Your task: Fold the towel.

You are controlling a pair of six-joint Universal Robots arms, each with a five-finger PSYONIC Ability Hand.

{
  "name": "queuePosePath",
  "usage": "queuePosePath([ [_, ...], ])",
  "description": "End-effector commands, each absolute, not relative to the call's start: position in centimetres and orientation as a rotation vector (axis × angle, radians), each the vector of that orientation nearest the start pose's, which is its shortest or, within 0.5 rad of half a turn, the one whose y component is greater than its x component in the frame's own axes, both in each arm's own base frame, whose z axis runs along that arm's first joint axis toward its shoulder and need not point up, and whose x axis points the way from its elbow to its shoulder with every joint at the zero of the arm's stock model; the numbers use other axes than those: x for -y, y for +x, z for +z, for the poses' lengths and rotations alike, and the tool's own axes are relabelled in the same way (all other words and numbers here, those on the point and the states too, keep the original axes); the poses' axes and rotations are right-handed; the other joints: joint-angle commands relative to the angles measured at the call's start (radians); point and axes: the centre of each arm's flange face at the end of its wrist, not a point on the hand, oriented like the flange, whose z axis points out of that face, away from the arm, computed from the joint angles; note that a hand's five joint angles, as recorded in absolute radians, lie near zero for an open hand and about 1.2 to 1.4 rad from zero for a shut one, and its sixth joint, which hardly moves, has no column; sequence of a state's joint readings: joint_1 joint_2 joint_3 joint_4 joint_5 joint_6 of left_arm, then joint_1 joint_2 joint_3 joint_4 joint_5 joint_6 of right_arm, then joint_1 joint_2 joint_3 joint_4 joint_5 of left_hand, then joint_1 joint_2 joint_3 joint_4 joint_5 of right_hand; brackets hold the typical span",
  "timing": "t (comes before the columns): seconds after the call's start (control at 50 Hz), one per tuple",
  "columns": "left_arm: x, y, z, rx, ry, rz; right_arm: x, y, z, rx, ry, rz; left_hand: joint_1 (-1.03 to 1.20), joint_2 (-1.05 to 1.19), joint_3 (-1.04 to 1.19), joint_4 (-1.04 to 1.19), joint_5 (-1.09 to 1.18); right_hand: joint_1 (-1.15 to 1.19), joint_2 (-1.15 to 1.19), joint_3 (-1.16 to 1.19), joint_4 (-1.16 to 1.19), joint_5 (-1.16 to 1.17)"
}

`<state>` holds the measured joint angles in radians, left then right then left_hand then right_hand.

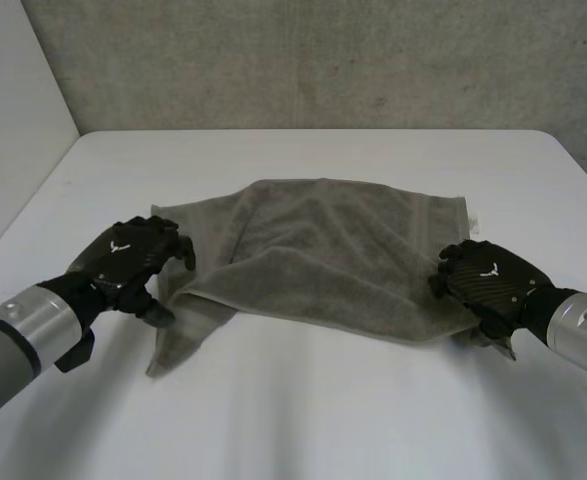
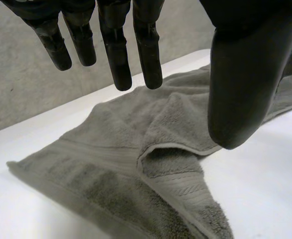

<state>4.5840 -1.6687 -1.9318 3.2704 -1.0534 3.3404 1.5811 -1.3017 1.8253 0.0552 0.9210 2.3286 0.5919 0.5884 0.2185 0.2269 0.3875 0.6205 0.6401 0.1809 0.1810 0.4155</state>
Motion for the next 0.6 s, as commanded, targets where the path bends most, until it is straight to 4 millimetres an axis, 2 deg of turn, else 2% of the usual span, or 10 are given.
queuePosePath([
  [0.02, 24.7, -21.7, 18.0, -2.645, 0.848, -1.964, 26.3, 18.6, 17.1, -2.201, -1.235, -1.563, -0.026, -0.023, -0.044, -0.052, 0.004, -0.033, -0.053, -0.006, -0.007, -0.003],
  [0.12, 24.9, -21.7, 17.2, -2.618, 0.762, -1.901, 26.0, 18.7, 17.5, -2.208, -1.181, -1.587, -0.026, -0.023, -0.044, -0.052, 0.004, -0.045, -0.065, -0.006, -0.007, -0.015],
  [0.26, 24.2, -23.8, 16.1, -2.663, 0.775, -1.865, 26.0, 18.7, 17.5, -2.24, -1.055, -1.641, -0.029, -0.025, -0.044, -0.052, 0.001, -0.072, -0.091, -0.006, -0.007, -0.041],
  [0.36, 23.8, -24.5, 16.0, -2.688, 0.741, -1.865, 26.0, 18.7, 17.4, -2.268, -0.965, -1.643, -0.026, -0.023, -0.044, -0.052, 0.004, -0.221, -0.24, -0.006, -0.007, -0.19],
  [0.46, 23.3, -24.9, 16.1, -2.673, 0.747, -1.873, 26.0, 18.7, 17.3, -2.247, -0.96, -1.686, -0.026, -0.023, -0.044, -0.052, 0.004, -0.274, -0.294, -0.006, -0.007, -0.244],
  [0.6, 24.1, -24.8, 15.6, -2.639, 0.691, -1.876, 26.0, 19.1, 16.8, -2.206, -1.004, -1.714, -0.029, -0.025, -0.044, -0.052, 0.001, -0.268, -0.288, -0.006, -0.007, -0.238],
])
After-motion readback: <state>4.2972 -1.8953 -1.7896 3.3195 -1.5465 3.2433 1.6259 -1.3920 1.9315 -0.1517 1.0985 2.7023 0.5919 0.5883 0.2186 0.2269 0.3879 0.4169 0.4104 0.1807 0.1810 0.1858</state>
